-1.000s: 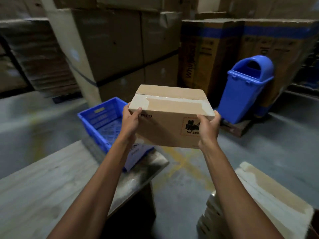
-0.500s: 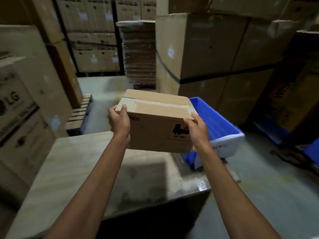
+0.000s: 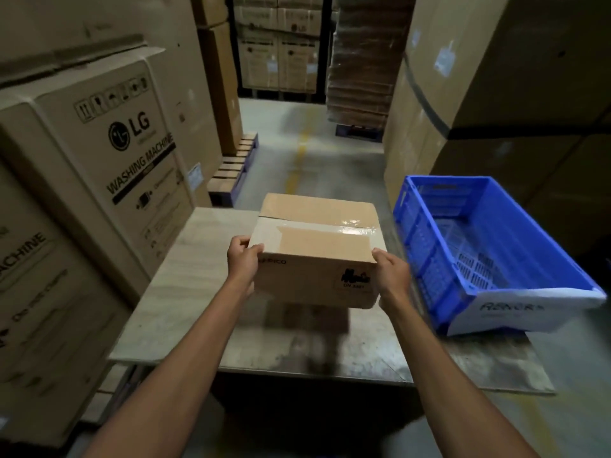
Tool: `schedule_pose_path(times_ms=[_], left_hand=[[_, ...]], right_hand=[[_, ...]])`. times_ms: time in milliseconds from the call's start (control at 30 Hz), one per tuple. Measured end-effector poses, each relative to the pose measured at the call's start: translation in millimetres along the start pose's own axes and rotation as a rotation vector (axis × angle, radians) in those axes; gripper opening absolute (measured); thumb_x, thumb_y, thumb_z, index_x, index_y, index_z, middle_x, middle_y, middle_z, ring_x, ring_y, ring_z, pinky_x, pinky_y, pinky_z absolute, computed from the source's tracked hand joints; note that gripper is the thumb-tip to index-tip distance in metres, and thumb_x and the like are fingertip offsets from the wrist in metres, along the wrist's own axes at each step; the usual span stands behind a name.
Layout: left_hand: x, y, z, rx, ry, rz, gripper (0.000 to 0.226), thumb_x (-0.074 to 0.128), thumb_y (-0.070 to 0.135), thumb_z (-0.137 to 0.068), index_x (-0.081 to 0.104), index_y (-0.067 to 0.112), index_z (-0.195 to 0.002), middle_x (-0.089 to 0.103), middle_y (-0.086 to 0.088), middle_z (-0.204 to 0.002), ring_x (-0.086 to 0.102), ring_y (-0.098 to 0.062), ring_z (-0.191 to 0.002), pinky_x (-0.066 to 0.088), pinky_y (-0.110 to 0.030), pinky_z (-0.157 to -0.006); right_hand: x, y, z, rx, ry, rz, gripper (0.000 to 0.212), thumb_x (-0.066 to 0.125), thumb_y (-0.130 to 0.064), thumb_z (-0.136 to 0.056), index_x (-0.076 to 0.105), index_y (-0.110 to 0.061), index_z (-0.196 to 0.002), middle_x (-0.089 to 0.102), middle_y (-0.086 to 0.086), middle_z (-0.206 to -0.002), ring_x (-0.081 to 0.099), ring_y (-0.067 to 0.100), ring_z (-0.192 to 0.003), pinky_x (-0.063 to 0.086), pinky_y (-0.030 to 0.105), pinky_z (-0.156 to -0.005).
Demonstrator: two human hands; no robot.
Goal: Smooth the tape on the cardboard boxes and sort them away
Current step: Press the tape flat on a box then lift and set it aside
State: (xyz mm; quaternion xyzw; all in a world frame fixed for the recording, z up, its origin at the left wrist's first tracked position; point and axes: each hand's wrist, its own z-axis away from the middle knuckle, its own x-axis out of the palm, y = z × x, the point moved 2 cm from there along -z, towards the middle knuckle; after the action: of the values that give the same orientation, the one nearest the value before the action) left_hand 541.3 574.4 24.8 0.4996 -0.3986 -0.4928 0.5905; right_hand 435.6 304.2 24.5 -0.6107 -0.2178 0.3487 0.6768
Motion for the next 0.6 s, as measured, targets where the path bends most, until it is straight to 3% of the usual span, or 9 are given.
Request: schedule_pose_path(times_ms=[133,267,433,600], left_hand=[[2.2,-43.1,-19.3,-0.054,-0.074,-0.127,0.022,0.064,0.003,-0.092,0.053,0.009,-0.110,0.064,-0.014,-0.120,0.061,-0.027,-0.108,0.050,-0.030,-0.079],[15.6,-73.5,-39.2,-0.069,-0.122,-0.189,0.025,0.063,-0.003,-0.092,0.050,0.007,-0.111,0.064,-0.021,-0.123,0.063,-0.028,-0.107,0.050,-0.034,-0.085],[30.8,-84.0,-64.0,-0.046,-0.079,-0.270,0.029,0.063,-0.005,-0.091,0.051,0.005,-0.114,0.066,-0.023,-0.117,0.065,-0.030,-0.103,0.050,-0.035,-0.088],[35.5,-77.5,-77.7,-0.030,-0.049,-0.302,0.032,0.062,-0.005,-0.091,0.050,0.000,-0.120,0.065,-0.023,-0.122,0.063,-0.025,-0.102,0.049,-0.032,-0.088]], right_hand=[[13.9,33.6,-21.4,0.054,-0.006,0.063,0.027,0.068,-0.027,-0.092,0.074,-0.013,-0.114,0.072,0.000,-0.111,0.064,0.015,-0.102,0.052,0.032,-0.091],[19.5,58.5,-45.2,0.053,-0.042,0.230,0.023,0.070,-0.027,-0.091,0.069,-0.018,-0.112,0.061,0.005,-0.122,0.060,0.017,-0.098,0.046,0.030,-0.089],[28.4,73.4,-64.0,0.005,-0.173,0.441,0.039,0.073,-0.035,-0.088,0.057,-0.025,-0.122,0.036,0.001,-0.128,0.063,0.016,-0.081,0.051,0.032,-0.091],[44.1,72.4,-84.8,-0.032,-0.251,0.492,0.059,0.073,-0.043,-0.087,0.048,-0.028,-0.138,0.031,0.004,-0.140,0.061,0.022,-0.095,0.049,0.032,-0.091]])
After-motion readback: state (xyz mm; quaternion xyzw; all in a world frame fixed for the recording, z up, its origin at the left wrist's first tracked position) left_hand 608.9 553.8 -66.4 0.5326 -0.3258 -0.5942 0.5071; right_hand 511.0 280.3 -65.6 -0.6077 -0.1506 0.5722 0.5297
